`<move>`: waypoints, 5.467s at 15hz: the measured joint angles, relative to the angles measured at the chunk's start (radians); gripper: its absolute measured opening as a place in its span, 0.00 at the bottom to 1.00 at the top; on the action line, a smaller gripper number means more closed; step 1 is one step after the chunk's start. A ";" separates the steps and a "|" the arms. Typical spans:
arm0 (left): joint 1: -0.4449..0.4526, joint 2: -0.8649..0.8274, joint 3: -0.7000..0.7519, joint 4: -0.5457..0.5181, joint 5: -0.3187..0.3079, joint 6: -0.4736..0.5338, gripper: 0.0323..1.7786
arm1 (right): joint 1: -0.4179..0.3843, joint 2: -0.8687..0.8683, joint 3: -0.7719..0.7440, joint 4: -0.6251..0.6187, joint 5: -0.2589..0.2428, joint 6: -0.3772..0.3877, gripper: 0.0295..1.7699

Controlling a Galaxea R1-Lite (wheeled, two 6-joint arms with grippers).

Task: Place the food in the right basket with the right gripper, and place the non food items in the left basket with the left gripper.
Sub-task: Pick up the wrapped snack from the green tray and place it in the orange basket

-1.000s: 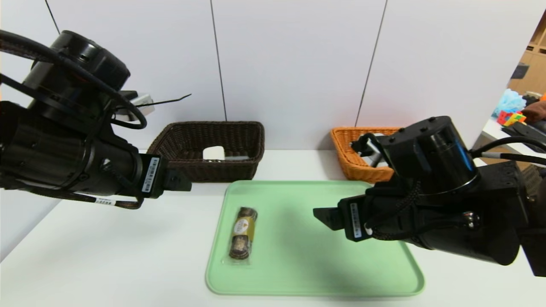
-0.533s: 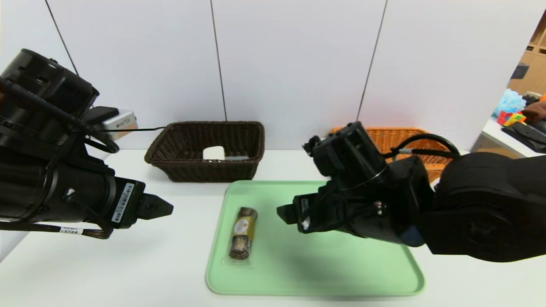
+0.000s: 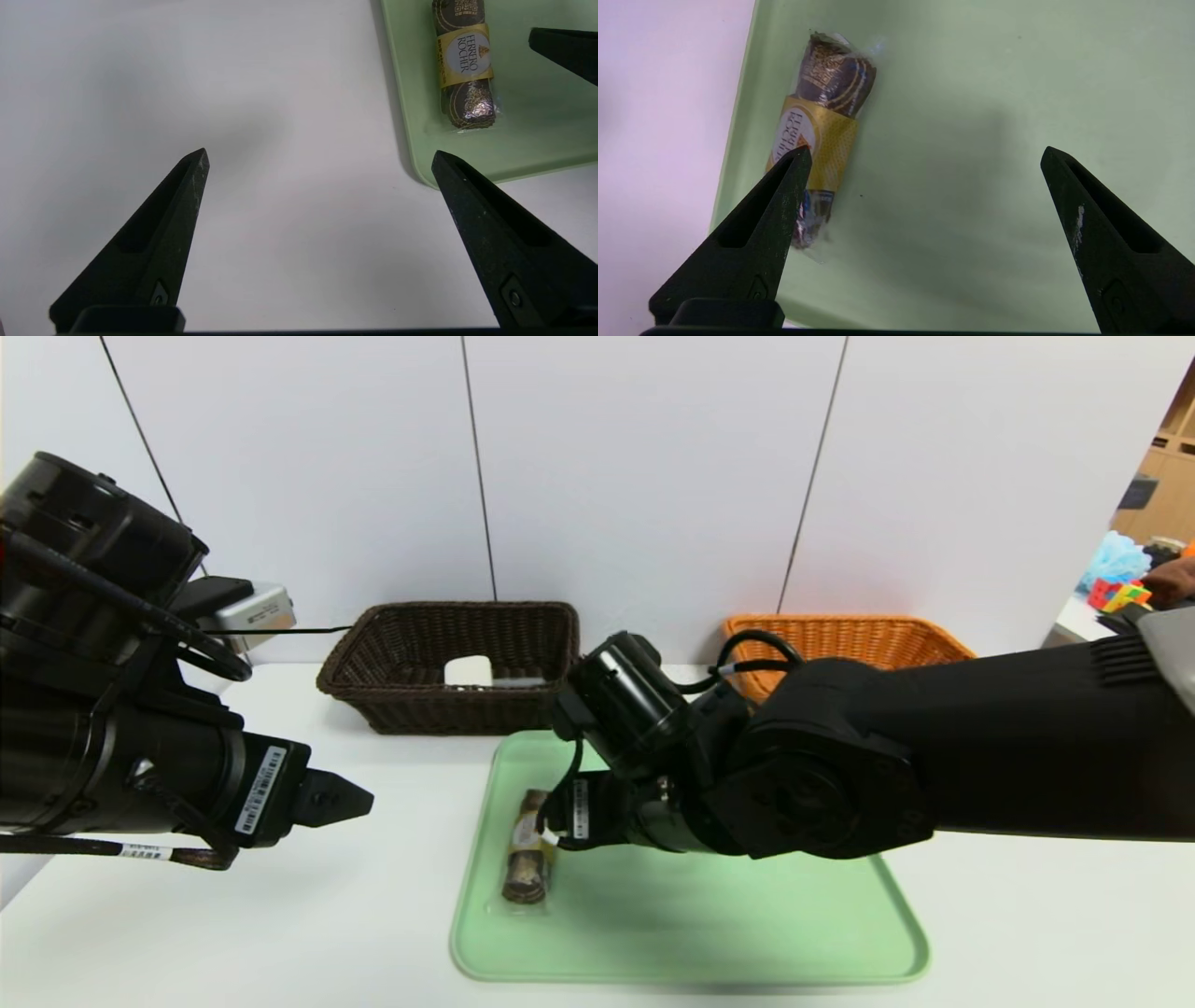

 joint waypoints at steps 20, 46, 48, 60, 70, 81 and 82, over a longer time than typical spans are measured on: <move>0.001 -0.013 0.020 -0.016 0.001 -0.002 0.95 | 0.074 0.262 -0.404 0.266 -0.046 0.110 0.96; -0.001 -0.011 0.017 -0.073 0.000 0.003 0.95 | -0.043 0.110 -0.391 0.281 -0.091 0.098 0.19; -0.002 -0.009 0.017 -0.097 -0.003 0.003 0.95 | -0.101 0.058 -0.379 0.281 -0.091 0.080 0.19; -0.037 0.020 0.013 -0.135 -0.003 0.006 0.95 | -0.487 -0.097 -0.356 0.268 -0.090 -0.067 0.19; -0.038 0.020 0.017 -0.135 -0.003 0.002 0.95 | -0.709 -0.072 -0.369 0.216 0.038 -0.399 0.19; -0.036 0.019 0.020 -0.135 0.000 -0.004 0.95 | -0.763 0.004 -0.371 0.174 0.208 -1.165 0.19; -0.036 0.019 0.020 -0.135 0.000 -0.005 0.95 | -0.774 0.013 -0.371 0.174 0.214 -1.230 0.19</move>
